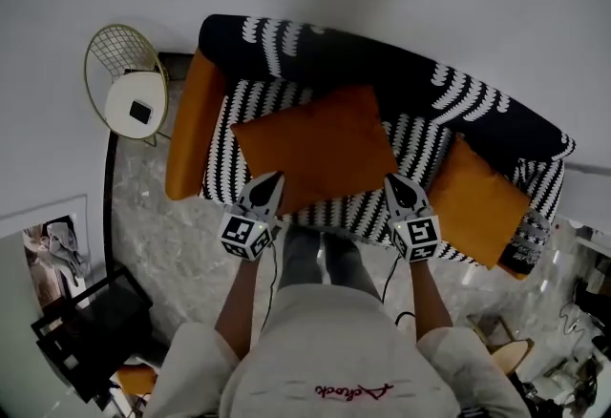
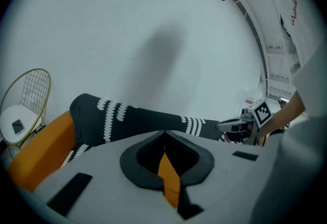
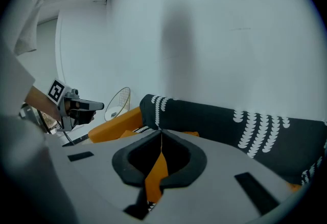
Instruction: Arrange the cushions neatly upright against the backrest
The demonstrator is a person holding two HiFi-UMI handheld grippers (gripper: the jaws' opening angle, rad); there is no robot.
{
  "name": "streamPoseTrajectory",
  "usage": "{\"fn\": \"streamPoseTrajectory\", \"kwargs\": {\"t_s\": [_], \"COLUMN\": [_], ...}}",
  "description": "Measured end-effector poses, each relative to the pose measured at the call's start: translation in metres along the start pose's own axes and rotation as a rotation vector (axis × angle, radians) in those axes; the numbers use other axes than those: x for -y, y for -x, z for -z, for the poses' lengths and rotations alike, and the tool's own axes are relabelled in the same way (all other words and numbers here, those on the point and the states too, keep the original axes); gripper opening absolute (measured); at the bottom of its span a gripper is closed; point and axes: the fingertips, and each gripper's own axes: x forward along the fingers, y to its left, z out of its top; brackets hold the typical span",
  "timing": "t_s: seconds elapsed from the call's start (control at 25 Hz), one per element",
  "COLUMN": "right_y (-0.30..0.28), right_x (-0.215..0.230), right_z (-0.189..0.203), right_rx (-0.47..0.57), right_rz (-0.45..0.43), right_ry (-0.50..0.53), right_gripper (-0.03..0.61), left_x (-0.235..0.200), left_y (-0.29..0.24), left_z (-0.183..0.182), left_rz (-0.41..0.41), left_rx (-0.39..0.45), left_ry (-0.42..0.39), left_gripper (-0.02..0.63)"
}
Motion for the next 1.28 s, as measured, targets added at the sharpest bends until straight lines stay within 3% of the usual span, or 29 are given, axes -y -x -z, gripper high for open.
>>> {"fn": "streamPoseTrajectory", "kwargs": {"t_s": [0.48, 0.64, 0.76, 0.8, 0.84, 0.88, 0.92, 1.04, 1.28], "right_y": [-0.077, -0.092, -0.095, -0.096, -0.096, -0.096, -0.095, -0.088, -0.101], "right_x": [-0.044, -0.045, -0.031, -0.027, -0.025, -0.023, -0.021, -0.015, 0.006], "right_z": [0.019, 0.017, 0.020, 0.025, 0.031, 0.039, 0.047, 0.070, 0.124], "right_rx": [-0.115, -0.118, -0.112, -0.121, -0.138, -0.160, -0.182, -0.231, -0.336], "right_rz": [-0.210, -0.217, -0.190, -0.190, -0.197, -0.207, -0.215, -0.199, -0.159], "right_ry": [0.085, 0.100, 0.053, 0.029, 0.006, -0.015, -0.032, -0.076, -0.166], "right_gripper": [0.028, 0.029, 0.031, 0.054, 0.188, 0.261, 0.294, 0.350, 0.401], "left_x": [-0.066, -0.081, -0.092, -0.094, -0.094, -0.094, -0.095, -0.093, -0.113], "left_y": [0.062, 0.078, 0.079, 0.076, 0.072, 0.068, 0.066, 0.062, 0.050], "left_z": [0.051, 0.064, 0.073, 0.079, 0.087, 0.096, 0.105, 0.127, 0.169], "left_rz": [-0.242, -0.295, -0.315, -0.307, -0.295, -0.284, -0.279, -0.272, -0.287], "left_rx": [0.008, 0.019, 0.040, 0.033, 0.013, -0.013, -0.040, -0.093, -0.180], "left_ry": [0.130, 0.197, 0.266, 0.292, 0.317, 0.336, 0.346, 0.370, 0.430], "left_gripper": [0.029, 0.029, 0.037, 0.087, 0.219, 0.296, 0.334, 0.347, 0.353]}}
